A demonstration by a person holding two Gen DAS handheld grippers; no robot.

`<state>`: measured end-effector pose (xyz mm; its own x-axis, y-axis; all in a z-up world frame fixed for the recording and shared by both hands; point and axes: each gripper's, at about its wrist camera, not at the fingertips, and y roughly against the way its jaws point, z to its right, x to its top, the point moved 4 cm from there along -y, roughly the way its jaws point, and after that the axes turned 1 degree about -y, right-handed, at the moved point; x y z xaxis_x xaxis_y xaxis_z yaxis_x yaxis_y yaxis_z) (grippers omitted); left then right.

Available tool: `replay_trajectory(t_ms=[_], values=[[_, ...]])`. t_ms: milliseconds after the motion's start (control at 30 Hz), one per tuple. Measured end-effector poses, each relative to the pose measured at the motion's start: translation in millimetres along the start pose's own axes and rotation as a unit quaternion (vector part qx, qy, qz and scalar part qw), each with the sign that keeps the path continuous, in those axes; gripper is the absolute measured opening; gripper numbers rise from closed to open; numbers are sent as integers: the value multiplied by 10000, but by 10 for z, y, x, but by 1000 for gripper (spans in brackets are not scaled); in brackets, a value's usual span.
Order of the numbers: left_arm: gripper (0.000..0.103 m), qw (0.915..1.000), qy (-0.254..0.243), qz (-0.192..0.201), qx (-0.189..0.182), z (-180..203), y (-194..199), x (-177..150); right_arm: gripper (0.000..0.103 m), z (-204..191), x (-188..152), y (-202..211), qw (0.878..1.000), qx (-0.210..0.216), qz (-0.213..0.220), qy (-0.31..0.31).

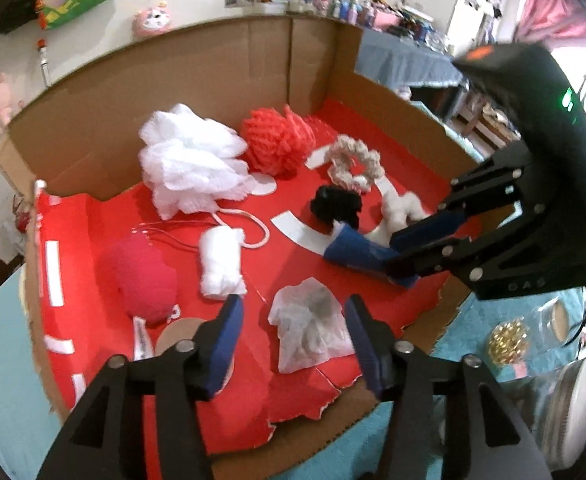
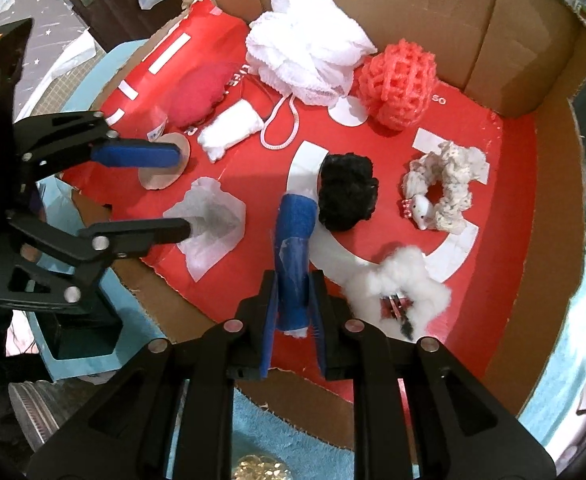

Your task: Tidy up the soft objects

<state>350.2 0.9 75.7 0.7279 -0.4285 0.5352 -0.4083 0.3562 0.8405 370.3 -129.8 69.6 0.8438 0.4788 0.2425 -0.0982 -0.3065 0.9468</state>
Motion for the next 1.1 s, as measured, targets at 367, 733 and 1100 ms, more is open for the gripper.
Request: replay_trajectory(t_ms=[367,733,1100], values=[[92,9929,1018,124,605,-51,324,-83,63,100,-127,377,9946,-281,704,-714],[101,9798,1576,156,1221,-29,349,-248,74,67,-441,594,9809,-757,1060,-1442],[102,9740,1788,-37,1392,-44,230,-372,74,68,-529,459,9769,-803,1045,-1684]])
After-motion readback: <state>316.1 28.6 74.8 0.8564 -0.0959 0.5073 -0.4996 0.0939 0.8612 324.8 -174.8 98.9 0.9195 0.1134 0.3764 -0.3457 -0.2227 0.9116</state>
